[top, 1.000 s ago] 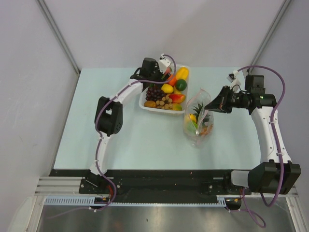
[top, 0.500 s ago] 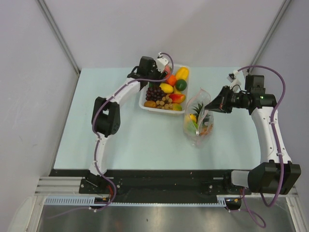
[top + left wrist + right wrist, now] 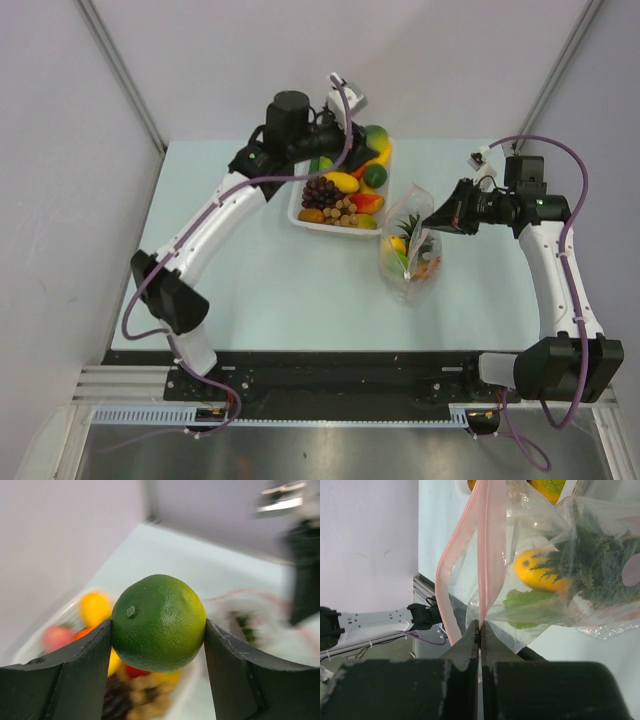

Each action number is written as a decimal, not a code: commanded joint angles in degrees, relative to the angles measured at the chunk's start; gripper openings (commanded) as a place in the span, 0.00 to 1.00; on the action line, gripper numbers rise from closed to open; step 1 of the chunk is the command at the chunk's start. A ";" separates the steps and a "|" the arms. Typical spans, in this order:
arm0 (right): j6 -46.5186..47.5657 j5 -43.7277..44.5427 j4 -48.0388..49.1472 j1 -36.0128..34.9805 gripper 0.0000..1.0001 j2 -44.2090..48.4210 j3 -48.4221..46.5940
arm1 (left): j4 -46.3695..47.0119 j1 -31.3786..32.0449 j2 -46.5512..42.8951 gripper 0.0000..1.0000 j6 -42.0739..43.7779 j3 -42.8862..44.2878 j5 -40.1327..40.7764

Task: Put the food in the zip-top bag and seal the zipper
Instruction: Place the fake fruit in the zipper food storage bag.

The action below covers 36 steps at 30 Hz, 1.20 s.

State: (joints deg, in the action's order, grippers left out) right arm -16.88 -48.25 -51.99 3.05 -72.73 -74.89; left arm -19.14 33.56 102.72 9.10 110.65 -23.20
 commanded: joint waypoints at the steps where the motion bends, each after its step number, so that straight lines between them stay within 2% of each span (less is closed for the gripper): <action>1: -0.34 1.23 0.83 -0.32 0.00 1.54 0.01 | 0.33 8.26 -5.42 0.47 -5.32 -5.09 -6.59; 7: -0.43 2.02 0.04 -0.24 0.00 2.06 -0.34 | -1.96 14.16 -4.63 0.47 -7.26 -8.95 -7.12; 10: 0.18 2.02 -0.48 -0.06 0.00 2.24 -0.43 | -2.65 15.92 -3.32 0.49 -6.47 -10.54 -4.67; 16: 1.68 1.41 -1.89 0.73 0.00 2.15 -0.17 | -7.58 16.27 1.25 0.61 -5.33 -4.40 -1.68; 19: 1.68 0.97 -1.89 0.91 0.00 1.80 -0.08 | -8.54 16.27 1.96 0.75 -4.36 -1.85 -0.97; 20: 1.59 0.88 -1.98 0.99 0.00 1.71 -0.08 | -9.07 16.27 2.31 0.88 -4.10 -0.89 -0.62; 22: 1.50 0.96 -1.89 1.25 0.00 1.80 0.01 | -11.35 16.10 2.40 1.00 -3.31 1.93 0.34; 23: 1.50 1.05 -1.98 1.26 0.00 1.80 0.10 | -11.97 15.84 2.23 1.00 -3.22 2.63 1.05; 25: 1.77 1.23 -2.24 1.52 0.00 1.89 -0.16 | -11.54 13.91 0.39 1.00 -3.13 2.73 1.14; 29: 2.64 1.67 -2.94 1.96 0.00 1.89 -0.87 | -9.87 6.88 -3.31 1.00 -0.33 -0.78 -5.08; 34: 3.00 1.84 -2.86 2.05 0.00 1.45 -0.69 | -13.47 0.02 -1.92 1.00 10.91 -7.11 -3.35; 36: 2.91 1.93 -2.68 2.05 0.00 1.54 -0.43 | -13.99 -1.91 -0.16 1.00 12.07 -8.95 -1.68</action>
State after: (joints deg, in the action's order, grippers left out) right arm -14.92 -46.52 -54.85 4.75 -71.88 -74.83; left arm -30.50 34.15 100.84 13.82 105.58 -25.85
